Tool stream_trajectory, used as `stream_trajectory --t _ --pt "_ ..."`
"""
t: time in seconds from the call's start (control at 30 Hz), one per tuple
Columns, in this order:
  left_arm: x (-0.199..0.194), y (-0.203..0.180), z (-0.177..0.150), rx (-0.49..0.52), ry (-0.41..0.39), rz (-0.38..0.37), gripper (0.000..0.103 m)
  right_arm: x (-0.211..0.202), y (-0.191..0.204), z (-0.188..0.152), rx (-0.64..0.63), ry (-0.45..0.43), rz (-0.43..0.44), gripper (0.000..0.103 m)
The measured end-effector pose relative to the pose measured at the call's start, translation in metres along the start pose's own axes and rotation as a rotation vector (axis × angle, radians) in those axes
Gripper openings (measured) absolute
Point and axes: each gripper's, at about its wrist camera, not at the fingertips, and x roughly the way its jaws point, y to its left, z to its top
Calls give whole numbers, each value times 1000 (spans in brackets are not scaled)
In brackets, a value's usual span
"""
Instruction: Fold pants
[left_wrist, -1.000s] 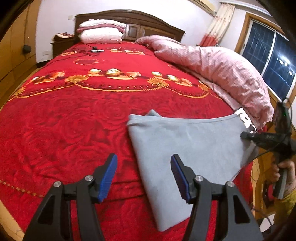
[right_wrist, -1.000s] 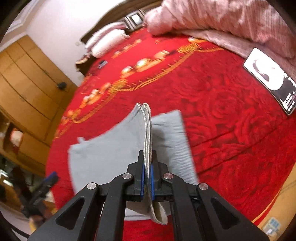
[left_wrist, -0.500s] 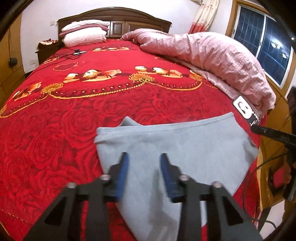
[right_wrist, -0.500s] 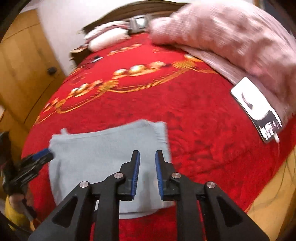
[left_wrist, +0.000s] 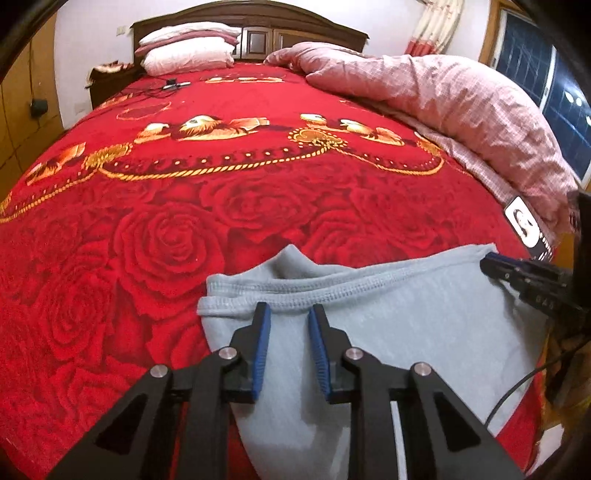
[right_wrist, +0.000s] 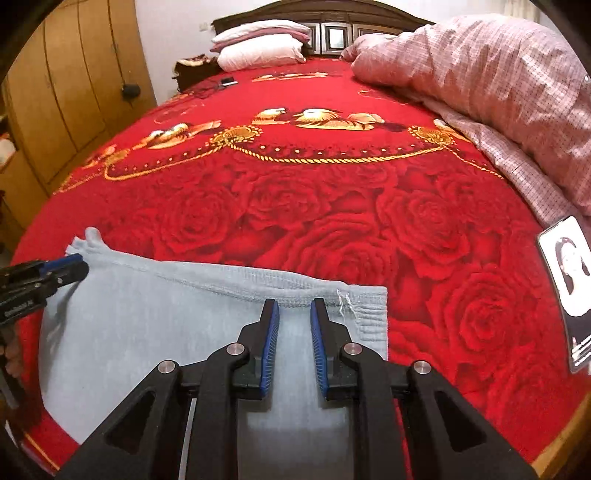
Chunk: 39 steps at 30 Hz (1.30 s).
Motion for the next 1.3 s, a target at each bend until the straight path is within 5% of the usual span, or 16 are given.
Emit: stream_trajectory --t 0.23,0.47,0.57,0.7,1.07,1.3 --pt "1 -2 0 5 5 1 24 1 -5 -3 22 -35 36 19" --pt "-2 4 6 -38 40 -39 24 -15 -4 9 66 22 32 27" --pt "-14 8 4 -93 49 -56 33 -39 1 4 56 -5 19 39" --pt "-36 5 -8 -109 31 -48 49 -67 11 -12 16 -13 7 41" --pt "-52 12 -68 -165 109 -32 58 -72 6 -66 56 29 -32 41" --pt "-50 13 -76 -181 112 -55 66 -67 4 -77 56 0 -31 43"
